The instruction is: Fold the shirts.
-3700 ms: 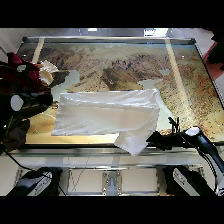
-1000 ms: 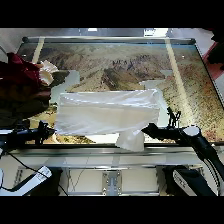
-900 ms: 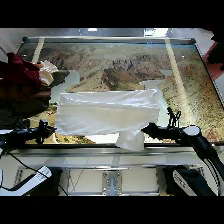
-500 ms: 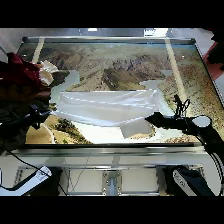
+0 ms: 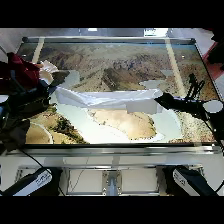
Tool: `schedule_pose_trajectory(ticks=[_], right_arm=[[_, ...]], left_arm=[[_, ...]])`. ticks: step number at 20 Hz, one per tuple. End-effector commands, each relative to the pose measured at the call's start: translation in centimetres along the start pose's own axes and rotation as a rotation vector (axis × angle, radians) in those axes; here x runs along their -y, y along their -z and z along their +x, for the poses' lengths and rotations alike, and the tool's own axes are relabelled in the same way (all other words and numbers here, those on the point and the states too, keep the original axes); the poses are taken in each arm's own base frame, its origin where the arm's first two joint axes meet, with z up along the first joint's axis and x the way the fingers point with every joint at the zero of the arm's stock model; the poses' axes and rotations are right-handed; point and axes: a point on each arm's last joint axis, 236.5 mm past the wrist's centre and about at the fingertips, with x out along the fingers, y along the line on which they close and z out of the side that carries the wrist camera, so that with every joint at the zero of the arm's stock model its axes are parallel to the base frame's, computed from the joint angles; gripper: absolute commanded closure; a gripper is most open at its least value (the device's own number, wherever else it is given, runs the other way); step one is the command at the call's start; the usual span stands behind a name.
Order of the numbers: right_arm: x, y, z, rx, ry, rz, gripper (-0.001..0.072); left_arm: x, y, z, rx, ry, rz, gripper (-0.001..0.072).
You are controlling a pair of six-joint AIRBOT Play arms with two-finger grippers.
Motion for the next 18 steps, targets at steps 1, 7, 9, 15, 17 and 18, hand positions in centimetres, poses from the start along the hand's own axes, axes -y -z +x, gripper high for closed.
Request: schedule_pose_trajectory(ticks=[1,7,9,15,17,18], right_arm=[[2.1,-4.4,2.0,0.066,0.068,-0.036,0.0685],[8.1,-5.4,8.4,-0.008,0.160,0.030,0.0685],[9.5,-5.3,9.8,-0.009,0.179,0.051,0.0685],[11.9,-5.2,11.8,-0.005,0.208,0.052,0.0685],[12.2,-4.9,12.1,-0.016,0.212,0.053,0.0685],[12.3,-4.8,12.2,-0.018,0.213,0.051,0.0685]], left_arm=[[0.2,-3.5,1.5,0.122,-0.192,0.147,0.0697],[-8.6,1.3,4.0,-0.107,-0.446,0.092,0.0697],[-10.2,3.0,5.6,-0.166,-0.466,0.089,0.0697],[-11.7,4.4,9.9,-0.154,-0.466,0.087,0.0697],[-12.0,4.2,10.2,-0.141,-0.467,0.086,0.0697],[-11.8,3.8,10.3,-0.124,-0.462,0.089,0.0696]])
